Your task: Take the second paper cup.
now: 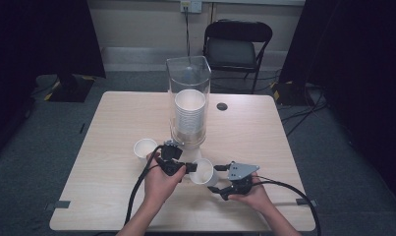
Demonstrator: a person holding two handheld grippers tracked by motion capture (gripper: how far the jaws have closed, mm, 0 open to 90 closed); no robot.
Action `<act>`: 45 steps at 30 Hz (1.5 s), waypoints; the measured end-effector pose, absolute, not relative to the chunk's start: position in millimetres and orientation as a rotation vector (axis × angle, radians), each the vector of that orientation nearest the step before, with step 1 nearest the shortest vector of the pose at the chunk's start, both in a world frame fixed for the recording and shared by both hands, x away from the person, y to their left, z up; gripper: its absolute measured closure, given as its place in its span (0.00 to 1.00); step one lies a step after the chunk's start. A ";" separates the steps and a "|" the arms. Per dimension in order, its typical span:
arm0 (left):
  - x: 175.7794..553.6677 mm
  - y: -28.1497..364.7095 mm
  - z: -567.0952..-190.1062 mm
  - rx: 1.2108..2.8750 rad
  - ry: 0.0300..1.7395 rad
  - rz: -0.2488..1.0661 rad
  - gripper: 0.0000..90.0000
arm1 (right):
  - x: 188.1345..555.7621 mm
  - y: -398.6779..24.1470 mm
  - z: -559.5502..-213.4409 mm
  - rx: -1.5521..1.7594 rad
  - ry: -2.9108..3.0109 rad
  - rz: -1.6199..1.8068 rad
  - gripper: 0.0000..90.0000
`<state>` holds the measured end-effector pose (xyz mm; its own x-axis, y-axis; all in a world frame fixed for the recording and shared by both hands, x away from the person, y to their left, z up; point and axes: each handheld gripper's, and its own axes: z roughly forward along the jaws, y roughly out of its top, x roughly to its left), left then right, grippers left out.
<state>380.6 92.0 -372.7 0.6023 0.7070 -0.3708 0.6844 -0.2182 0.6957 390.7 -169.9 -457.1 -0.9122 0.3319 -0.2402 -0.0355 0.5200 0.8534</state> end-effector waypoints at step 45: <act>328.8 163.2 -472.2 2.167 0.636 0.364 0.21 | 415.4 -235.2 -457.6 0.798 2.414 1.077 0.15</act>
